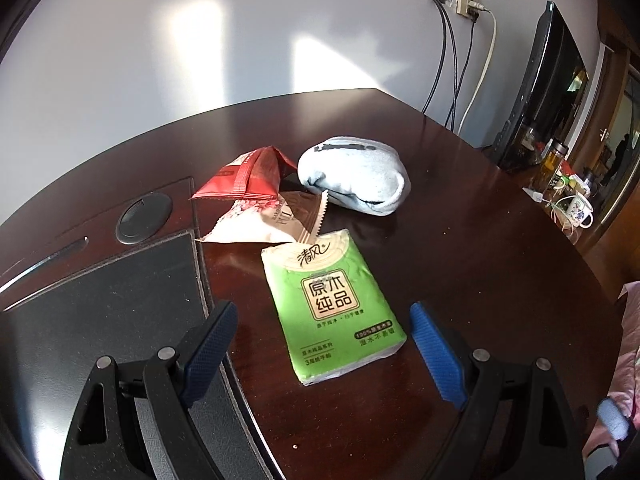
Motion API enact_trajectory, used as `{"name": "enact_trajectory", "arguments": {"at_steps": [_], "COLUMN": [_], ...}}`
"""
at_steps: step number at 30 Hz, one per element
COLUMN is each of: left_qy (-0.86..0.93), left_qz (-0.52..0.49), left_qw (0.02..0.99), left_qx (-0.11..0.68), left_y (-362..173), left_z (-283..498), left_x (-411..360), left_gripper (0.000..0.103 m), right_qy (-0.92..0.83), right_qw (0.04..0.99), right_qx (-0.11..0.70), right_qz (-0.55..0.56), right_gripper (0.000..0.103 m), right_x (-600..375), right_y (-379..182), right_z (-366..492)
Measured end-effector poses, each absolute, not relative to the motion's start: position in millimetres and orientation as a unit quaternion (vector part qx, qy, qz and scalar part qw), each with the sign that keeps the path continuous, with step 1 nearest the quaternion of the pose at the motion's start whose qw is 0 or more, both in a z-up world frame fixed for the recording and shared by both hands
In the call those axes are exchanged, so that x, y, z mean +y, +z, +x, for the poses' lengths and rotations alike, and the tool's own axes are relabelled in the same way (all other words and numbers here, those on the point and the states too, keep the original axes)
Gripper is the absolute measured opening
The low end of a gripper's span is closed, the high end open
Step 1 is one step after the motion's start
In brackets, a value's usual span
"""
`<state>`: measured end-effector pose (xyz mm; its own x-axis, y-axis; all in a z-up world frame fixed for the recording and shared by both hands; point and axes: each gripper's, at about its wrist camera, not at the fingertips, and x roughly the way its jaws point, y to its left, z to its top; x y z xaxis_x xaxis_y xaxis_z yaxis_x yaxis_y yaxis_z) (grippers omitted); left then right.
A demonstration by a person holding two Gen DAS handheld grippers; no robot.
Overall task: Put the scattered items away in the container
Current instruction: 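Close the left gripper on the green tissue packet and lift it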
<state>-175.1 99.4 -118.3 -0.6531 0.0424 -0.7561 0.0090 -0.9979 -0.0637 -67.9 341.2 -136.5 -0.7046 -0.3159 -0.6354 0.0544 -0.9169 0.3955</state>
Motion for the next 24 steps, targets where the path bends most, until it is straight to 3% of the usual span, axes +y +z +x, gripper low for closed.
{"name": "enact_trajectory", "arguments": {"at_steps": [3,5,24], "left_qy": [0.904,0.903,0.921], "left_qz": [-0.427,-0.429,-0.387], "left_qw": [0.012,0.011,0.051], "left_qx": [-0.025,-0.013,-0.003], "left_y": [-122.0,-121.6,-108.1], "left_z": [-177.4,-177.0,-140.8], "left_x": [100.0,100.8,68.7], "left_gripper": [0.081,0.057,0.054], "right_qy": [-0.905,-0.905,-0.911], "right_qw": [0.105,0.109,0.105], "right_qx": [-0.177,-0.176,-0.164], "right_qz": [0.372,0.372,0.365], "right_gripper": [0.103,0.103,0.103], "right_x": [340.0,337.6,332.9], "right_y": [-137.7,-137.7,-134.4], "right_z": [-66.5,-64.8,-67.3]}}
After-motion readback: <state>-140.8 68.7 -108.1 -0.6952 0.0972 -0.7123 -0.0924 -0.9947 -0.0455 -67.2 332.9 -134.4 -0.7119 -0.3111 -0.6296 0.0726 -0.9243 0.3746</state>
